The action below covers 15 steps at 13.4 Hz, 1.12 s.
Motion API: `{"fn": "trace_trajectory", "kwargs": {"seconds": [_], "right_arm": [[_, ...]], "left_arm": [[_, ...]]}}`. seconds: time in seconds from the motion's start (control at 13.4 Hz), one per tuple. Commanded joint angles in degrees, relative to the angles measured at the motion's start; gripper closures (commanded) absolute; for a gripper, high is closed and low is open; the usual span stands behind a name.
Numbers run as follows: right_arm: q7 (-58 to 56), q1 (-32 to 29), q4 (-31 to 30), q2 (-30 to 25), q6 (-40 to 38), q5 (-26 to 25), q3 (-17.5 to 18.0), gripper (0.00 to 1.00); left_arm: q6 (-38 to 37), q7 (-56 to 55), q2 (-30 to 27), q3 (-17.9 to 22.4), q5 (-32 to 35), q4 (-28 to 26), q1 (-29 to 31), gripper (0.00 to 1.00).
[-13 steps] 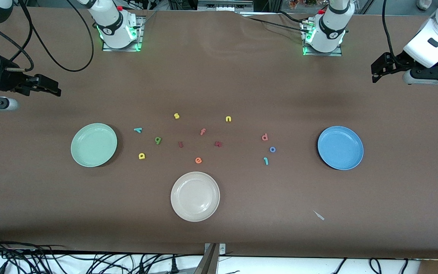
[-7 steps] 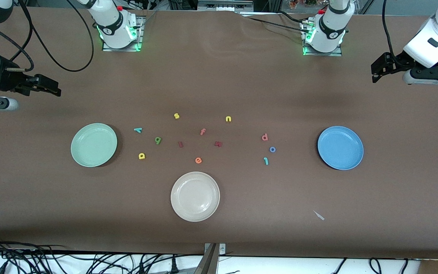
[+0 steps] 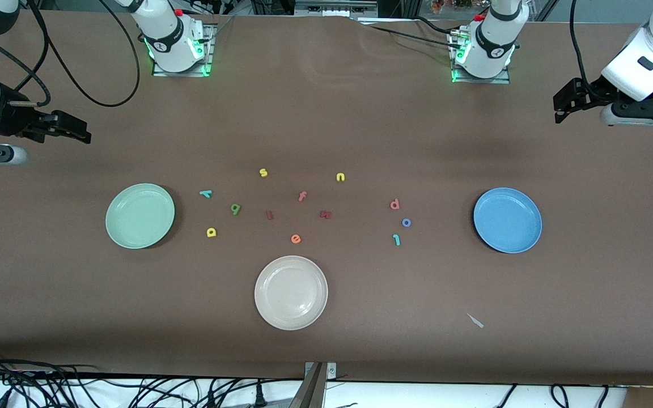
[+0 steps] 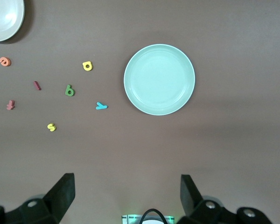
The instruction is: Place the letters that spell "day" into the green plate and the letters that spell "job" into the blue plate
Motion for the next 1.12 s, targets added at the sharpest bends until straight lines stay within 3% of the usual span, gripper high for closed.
{"fn": "trace_trajectory", "kwargs": {"seconds": [0.0, 1.04], "right_arm": [[-0.9, -0.1, -0.4, -0.4, -0.1, -0.2, 0.0, 0.0], [-1.4, 0.0, -0.4, 1.2, -0.3, 0.7, 0.1, 0.0]], "left_arm": [[-1.1, -0.3, 0.8, -0.3, 2.1, 1.7, 0.0, 0.0], [-1.1, -0.2, 0.8, -0.5, 2.1, 1.9, 0.0, 0.0]]}}
